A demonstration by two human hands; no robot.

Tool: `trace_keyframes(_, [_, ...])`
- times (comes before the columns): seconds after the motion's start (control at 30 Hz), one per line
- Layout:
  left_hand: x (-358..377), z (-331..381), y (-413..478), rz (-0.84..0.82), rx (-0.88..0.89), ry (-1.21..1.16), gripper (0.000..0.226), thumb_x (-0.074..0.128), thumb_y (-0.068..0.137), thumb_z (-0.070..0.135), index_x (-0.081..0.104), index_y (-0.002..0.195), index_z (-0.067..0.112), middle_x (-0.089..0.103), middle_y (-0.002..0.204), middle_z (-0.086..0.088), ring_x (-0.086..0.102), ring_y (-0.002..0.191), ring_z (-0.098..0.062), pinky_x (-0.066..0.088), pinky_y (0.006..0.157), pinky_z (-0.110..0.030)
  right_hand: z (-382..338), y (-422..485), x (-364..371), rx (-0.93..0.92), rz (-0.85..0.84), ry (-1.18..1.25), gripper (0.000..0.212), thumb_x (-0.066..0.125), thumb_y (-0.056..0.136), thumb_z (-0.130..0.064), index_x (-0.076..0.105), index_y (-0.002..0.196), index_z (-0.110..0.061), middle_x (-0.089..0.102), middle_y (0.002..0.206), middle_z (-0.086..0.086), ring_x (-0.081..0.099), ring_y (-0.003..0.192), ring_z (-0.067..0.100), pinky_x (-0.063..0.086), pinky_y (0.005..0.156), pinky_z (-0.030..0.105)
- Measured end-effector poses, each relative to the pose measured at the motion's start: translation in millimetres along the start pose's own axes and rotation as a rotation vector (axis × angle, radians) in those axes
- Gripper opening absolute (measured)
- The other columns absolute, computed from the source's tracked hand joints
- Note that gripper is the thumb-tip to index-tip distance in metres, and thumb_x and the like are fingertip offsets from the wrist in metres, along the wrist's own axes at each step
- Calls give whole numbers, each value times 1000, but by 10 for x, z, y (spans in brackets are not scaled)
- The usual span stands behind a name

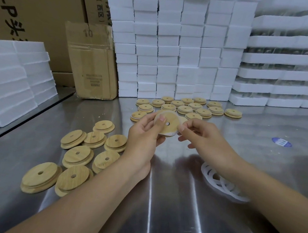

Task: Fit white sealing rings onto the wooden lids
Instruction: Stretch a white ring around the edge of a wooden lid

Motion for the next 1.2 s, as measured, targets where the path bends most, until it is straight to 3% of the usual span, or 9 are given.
trace_keyframes(0.27, [47,-26,3,-65,-39,64,29,73,99,11,70,126,21,79,119,-1,74,115,-24,57,97,-38,11,9,-59,-29,63,5,10,72,97,-21,69,89,-15,73,85,-2,68,83,24,54,75,42])
trace_keyframes(0.37, [56,-44,-6,-78,-14,167,22,77,96,14,77,116,23,80,115,-4,75,104,-22,57,76,-29,-9,7,-56,-89,60,-56,11,70,95,-12,68,88,-20,70,81,-14,64,73,3,46,66,15])
trace_keyframes(0.47, [32,-49,-14,-56,14,221,12,80,94,20,81,105,25,81,108,-4,75,99,-20,55,70,-27,-28,-26,-20,-145,51,-154,14,68,96,-14,66,90,-27,70,89,-17,67,84,3,45,65,9])
trace_keyframes(0.57, [17,-41,-11,-39,29,229,8,81,93,22,82,96,29,82,103,-2,76,95,-18,56,67,-24,-67,-58,-12,-190,59,-192,10,70,99,-25,65,92,-31,70,93,-19,69,90,3,48,64,15])
trace_keyframes(0.63, [25,-30,-18,-43,43,252,8,81,93,23,82,97,30,83,100,1,78,92,-15,56,65,-20,-103,-75,-9,-220,67,-243,8,71,99,-33,65,93,-32,71,95,-19,70,93,4,56,70,28])
trace_keyframes(0.73, [43,-22,-34,-60,36,248,9,81,94,24,80,104,26,83,97,1,78,87,-12,57,64,-21,-138,-85,-10,-249,71,-294,7,72,99,-31,66,95,-33,71,96,-20,70,96,3,59,79,41])
trace_keyframes(0.87, [50,-1,-38,-82,41,287,10,80,95,23,78,105,25,83,97,2,79,92,-16,60,71,-28,-153,-69,-51,-261,106,-325,13,73,96,-21,71,91,-32,73,91,-20,70,94,2,58,81,45])
trace_keyframes(1.1, [66,85,-16,-112,117,389,14,83,92,15,81,105,19,82,101,5,77,95,-14,58,78,-24,-39,5,-95,-112,71,-186,12,74,96,-21,75,85,-27,76,84,-16,71,82,1,48,71,17])
trace_keyframes(1.2, [71,108,-9,-127,129,411,18,84,91,13,81,109,15,82,103,4,77,96,-13,58,77,-21,-1,34,-108,-39,41,-73,13,73,96,-18,77,84,-20,77,79,-8,67,72,1,44,67,14])
Point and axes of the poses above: each hand's wrist, its own y-axis towards the middle knuckle, its own x-axis out of the palm, z = x × y, the point moved 7 cm from there along y, towards the middle knuckle
